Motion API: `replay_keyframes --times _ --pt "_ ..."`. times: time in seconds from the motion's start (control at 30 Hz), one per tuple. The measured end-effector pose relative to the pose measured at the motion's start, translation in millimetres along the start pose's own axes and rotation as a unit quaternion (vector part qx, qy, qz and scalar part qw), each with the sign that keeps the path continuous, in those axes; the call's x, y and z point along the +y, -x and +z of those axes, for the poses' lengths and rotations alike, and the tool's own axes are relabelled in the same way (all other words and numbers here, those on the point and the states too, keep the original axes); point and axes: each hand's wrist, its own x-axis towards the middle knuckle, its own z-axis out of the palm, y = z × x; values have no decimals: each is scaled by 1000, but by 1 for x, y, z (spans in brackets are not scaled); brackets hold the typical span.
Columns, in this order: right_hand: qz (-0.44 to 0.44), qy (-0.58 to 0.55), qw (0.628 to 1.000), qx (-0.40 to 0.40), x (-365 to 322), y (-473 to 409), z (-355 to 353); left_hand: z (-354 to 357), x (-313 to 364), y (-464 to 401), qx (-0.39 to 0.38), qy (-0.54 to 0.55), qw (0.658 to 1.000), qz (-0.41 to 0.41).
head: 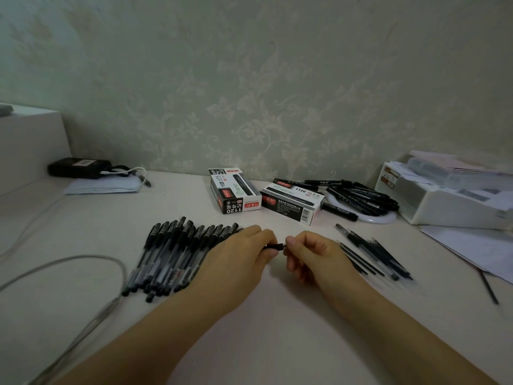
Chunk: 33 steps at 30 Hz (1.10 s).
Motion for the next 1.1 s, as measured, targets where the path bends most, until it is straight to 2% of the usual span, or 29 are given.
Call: replay_keyframes --times 0.13,0.3,0.57,0.77,0.93,1.1 --pt "-7 -11 1000 -13 0 0 -2 -1 -2 -1 -27 -7 1000 -12" --pt "-7 -28 999 -32 2 0 -4 2 -2 1 -13 -10 1000 -21" --pt "0 5 1000 0 3 -1 1 2 -2 1 -2 18 1000 -22" --pt "19 -47 998 -23 2 -3 -2 3 -3 0 -2 25 999 -27" --pt "22 -8 1000 14 3 -3 2 3 -2 1 2 27 999 -21" --pt "15 -33 999 -11 3 -2 -2 3 -4 0 5 25 999 -24"
